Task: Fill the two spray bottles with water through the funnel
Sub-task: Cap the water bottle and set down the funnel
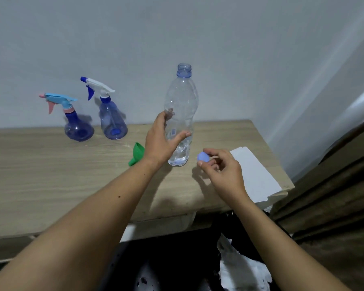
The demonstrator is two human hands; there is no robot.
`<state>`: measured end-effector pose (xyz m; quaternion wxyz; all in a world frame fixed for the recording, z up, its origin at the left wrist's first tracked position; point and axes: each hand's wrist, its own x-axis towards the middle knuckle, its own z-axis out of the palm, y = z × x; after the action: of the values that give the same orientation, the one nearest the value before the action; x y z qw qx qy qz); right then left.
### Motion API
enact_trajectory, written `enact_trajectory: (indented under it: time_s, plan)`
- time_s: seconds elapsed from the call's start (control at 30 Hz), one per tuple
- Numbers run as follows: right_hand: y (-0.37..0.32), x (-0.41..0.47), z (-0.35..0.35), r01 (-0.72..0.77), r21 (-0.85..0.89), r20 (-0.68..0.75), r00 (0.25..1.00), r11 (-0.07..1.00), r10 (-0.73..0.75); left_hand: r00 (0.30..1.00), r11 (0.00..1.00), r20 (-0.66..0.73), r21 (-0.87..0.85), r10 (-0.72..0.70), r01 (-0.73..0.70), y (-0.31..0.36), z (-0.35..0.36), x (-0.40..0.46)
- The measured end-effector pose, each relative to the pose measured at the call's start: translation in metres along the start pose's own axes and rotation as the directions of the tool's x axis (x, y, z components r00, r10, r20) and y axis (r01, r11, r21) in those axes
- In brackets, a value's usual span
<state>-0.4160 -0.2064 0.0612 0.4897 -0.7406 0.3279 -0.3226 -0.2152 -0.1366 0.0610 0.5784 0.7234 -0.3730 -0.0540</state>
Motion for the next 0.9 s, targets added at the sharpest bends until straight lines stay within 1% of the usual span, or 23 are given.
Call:
enact_trajectory:
  time_s: [0.1, 0.3, 0.5, 0.63, 0.7, 0.9]
  plan:
    - [-0.035, 0.013, 0.006, 0.063, 0.069, 0.007, 0.998, 0.996, -0.064, 1.0, 1.0, 0.018, 0.001, -0.025, 0.025, 0.002, -0.002, -0.001]
    - [-0.098, 0.051, 0.01, 0.208, 0.1, -0.038, 0.978, 0.973, -0.206, 0.996, 0.997, 0.064, 0.035, -0.065, 0.063, 0.005, -0.007, 0.003]
    - [-0.144, 0.087, 0.013, 0.313, 0.064, -0.065, 0.949, 0.948, -0.309, 0.994, 0.994, 0.082, 0.086, -0.068, 0.06, 0.005, -0.008, 0.006]
    - [-0.159, 0.105, 0.016, 0.342, -0.003, -0.027, 0.939, 0.94, -0.342, 0.994, 0.99, 0.091, 0.13, -0.066, 0.054, 0.006, -0.009, 0.008]
    - [-0.163, 0.111, 0.017, 0.35, -0.049, 0.02, 0.937, 0.936, -0.349, 0.993, 0.99, 0.095, 0.131, -0.066, 0.054, 0.006, -0.01, 0.008]
    - [-0.167, 0.123, 0.01, 0.324, -0.134, 0.162, 0.939, 0.936, -0.302, 0.992, 0.992, 0.099, 0.11, -0.08, 0.069, 0.004, -0.008, 0.008]
